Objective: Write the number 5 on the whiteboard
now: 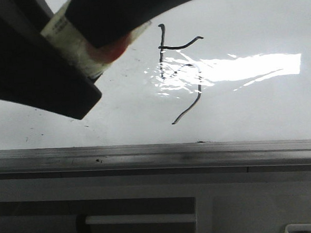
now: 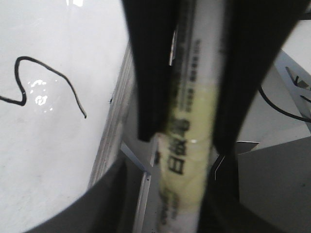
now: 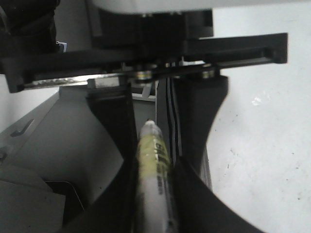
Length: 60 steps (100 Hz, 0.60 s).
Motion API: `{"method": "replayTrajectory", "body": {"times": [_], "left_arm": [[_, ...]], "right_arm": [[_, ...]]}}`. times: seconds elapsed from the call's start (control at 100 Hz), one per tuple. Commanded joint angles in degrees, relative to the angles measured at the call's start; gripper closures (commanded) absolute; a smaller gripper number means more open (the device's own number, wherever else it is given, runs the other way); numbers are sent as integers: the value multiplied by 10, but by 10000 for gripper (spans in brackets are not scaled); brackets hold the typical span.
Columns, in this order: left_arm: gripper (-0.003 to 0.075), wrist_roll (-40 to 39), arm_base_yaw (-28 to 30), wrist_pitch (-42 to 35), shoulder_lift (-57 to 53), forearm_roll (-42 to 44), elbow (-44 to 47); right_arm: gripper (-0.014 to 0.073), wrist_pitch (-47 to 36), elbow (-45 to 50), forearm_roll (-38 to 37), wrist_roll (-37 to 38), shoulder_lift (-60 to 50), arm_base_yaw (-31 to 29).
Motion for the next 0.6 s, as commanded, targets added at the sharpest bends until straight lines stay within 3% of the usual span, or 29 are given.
{"method": "replayTrajectory", "body": {"times": [0.0, 0.07, 0.16, 0.5, 0.59], "left_arm": [[276, -6, -2, -21, -10, -54, -22], [270, -6, -2, -21, -10, -65, -22], [316, -6, -2, -21, -10, -77, -22], [733, -6, -2, -21, -10, -81, -22], [741, -6, -2, -21, -10, -81, -22]], "right_arm": [[637, -5, -15, 15, -4, -3, 1], [637, -5, -15, 16, 2, -3, 1], [637, -4, -15, 16, 6, -3, 1], [637, 22, -15, 16, 6, -3, 1], [637, 22, -15, 16, 6, -3, 1]]}}
